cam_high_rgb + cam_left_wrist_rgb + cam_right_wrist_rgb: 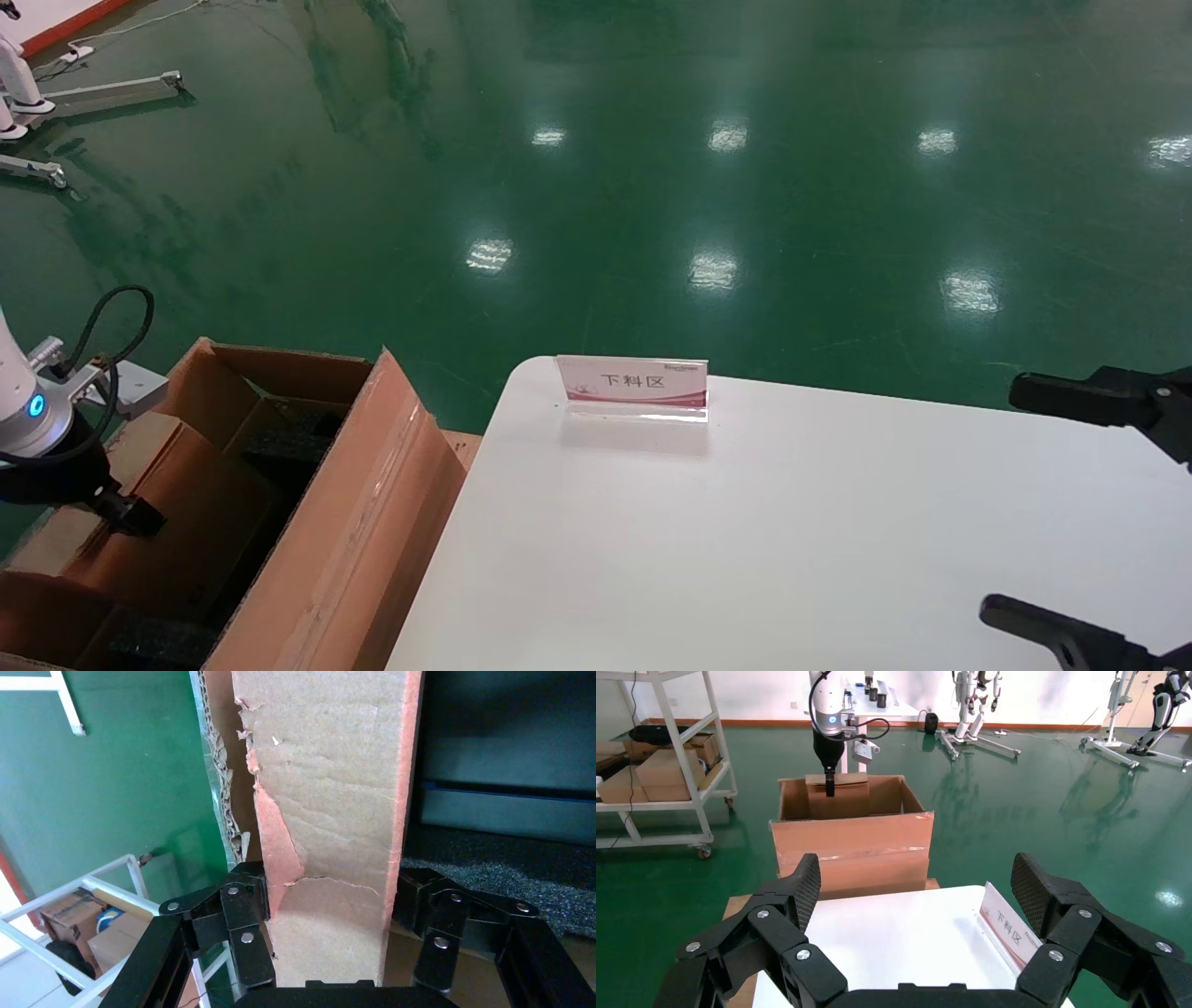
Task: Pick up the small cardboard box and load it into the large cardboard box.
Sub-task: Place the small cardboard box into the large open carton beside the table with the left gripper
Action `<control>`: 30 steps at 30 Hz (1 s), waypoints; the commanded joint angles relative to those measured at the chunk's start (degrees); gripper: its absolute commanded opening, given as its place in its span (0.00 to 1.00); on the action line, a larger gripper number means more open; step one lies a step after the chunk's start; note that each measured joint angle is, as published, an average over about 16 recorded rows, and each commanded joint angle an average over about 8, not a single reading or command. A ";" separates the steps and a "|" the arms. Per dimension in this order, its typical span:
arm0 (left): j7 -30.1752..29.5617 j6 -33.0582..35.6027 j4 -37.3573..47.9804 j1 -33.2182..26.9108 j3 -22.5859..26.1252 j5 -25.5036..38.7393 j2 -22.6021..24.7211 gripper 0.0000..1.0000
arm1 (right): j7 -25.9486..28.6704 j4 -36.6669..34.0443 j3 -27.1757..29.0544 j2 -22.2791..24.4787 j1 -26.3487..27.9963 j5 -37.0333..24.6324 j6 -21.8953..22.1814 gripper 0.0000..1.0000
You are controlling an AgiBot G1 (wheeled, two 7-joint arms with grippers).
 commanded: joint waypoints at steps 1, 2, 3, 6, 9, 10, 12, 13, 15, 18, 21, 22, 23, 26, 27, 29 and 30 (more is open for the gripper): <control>0.03 -0.10 0.18 0.27 -0.03 -0.04 0.01 1.00 | 0.00 0.00 0.00 0.00 0.00 0.00 0.00 1.00; 0.03 -0.13 0.23 0.34 -0.04 -0.05 0.01 1.00 | 0.00 0.00 0.00 0.00 0.00 0.00 0.00 1.00; 0.04 -0.15 0.27 0.39 -0.05 -0.06 0.01 1.00 | 0.00 0.00 0.00 0.00 0.00 0.00 0.00 1.00; 0.05 -0.19 0.36 0.53 -0.07 -0.08 0.01 1.00 | 0.00 0.00 0.00 0.00 0.00 0.00 0.00 1.00; 0.05 -0.23 0.42 0.63 -0.07 -0.07 0.00 1.00 | 0.00 0.00 0.00 0.00 0.00 0.00 0.00 1.00; 0.05 -0.24 0.43 0.65 -0.07 -0.06 0.00 1.00 | 0.00 0.00 0.00 0.00 -0.01 0.00 0.01 1.00; 0.05 -0.25 0.46 0.70 -0.06 -0.04 -0.01 1.00 | 0.00 -0.01 0.00 0.01 -0.01 0.01 0.01 1.00; 0.05 -0.26 0.47 0.72 -0.05 -0.03 -0.01 1.00 | 0.00 -0.01 0.00 0.01 -0.01 0.01 0.01 1.00; 0.04 -0.27 0.48 0.75 -0.04 -0.01 -0.02 1.00 | 0.00 -0.01 0.01 0.01 -0.02 0.01 0.02 1.00; 0.06 -0.26 0.49 0.76 -0.03 -0.01 -0.02 1.00 | 0.00 -0.01 0.01 0.01 -0.01 0.01 0.02 1.00; 0.07 -0.25 0.51 0.76 -0.02 -0.01 -0.01 1.00 | 0.00 -0.01 0.01 0.01 -0.01 0.01 0.02 1.00; 0.08 -0.24 0.51 0.76 -0.02 -0.01 -0.01 1.00 | 0.00 -0.01 0.01 0.01 -0.01 0.01 0.02 1.00; 0.08 -0.23 0.51 0.76 -0.02 -0.02 0.00 1.00 | 0.00 -0.01 0.01 0.01 -0.01 0.01 0.02 1.00; 0.08 -0.22 0.50 0.74 -0.03 -0.03 0.00 1.00 | 0.00 -0.01 0.01 0.01 -0.01 0.01 0.01 1.00; 0.08 -0.22 0.49 0.72 -0.04 -0.04 0.01 1.00 | 0.00 -0.01 0.00 0.01 -0.01 0.01 0.01 1.00; 0.08 -0.23 0.47 0.69 -0.08 -0.06 0.03 1.00 | 0.00 0.00 0.00 0.01 -0.01 0.01 0.01 1.00; 0.10 -0.25 0.46 0.67 -0.12 -0.06 0.04 1.00 | 0.00 0.00 0.00 0.00 -0.01 0.01 0.01 1.00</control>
